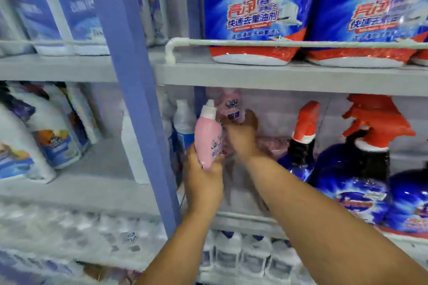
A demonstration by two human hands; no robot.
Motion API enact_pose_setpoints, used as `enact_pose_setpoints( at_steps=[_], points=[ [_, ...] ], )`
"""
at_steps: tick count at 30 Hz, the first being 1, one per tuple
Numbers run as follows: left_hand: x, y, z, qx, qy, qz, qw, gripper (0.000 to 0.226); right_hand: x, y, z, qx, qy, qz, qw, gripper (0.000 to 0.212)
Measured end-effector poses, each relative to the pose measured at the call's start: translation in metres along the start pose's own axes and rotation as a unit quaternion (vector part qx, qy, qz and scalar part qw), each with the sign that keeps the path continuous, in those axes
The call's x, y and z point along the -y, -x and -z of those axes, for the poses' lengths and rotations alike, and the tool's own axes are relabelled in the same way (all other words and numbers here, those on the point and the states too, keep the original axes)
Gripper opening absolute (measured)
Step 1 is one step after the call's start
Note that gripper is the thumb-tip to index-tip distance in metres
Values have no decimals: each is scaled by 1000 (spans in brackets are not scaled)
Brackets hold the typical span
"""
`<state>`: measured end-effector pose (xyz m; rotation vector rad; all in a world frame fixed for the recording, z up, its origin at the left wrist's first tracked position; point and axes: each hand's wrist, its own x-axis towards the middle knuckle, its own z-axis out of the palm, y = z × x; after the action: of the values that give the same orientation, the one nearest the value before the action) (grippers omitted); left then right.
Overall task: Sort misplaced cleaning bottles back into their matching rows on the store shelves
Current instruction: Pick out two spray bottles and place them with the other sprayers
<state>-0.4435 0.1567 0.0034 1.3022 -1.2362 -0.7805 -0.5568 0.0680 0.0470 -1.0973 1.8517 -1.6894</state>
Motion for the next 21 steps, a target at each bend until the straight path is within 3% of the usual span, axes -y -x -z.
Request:
enact_pose_setpoints(
  at_steps=[3, 6, 8, 14, 18, 21],
  points=[
    [6, -5, 2, 13, 16, 10, 1000, 57, -11, -25, -18, 68, 41, -58, 995, 113],
    [6, -9, 7, 5, 28, 22, 999, 60, -55, -68, -40, 80, 81, -50, 992, 120],
    [4, -11, 11, 13, 25, 30, 999, 64, -75, -84, -45, 59, 101, -49, 992, 113],
    [4, -8, 16, 28, 58, 16, 998, 62, -12, 13, -6, -41, -4, -27, 999, 63],
    [9, -16, 16, 43, 127, 74, 988, 59, 14, 49, 13, -137, -34, 22, 990, 57],
    [46, -28, -2, 62, 155, 109, 980, 64, 28, 82, 26, -153, -56, 72, 984, 60]
  ],
)
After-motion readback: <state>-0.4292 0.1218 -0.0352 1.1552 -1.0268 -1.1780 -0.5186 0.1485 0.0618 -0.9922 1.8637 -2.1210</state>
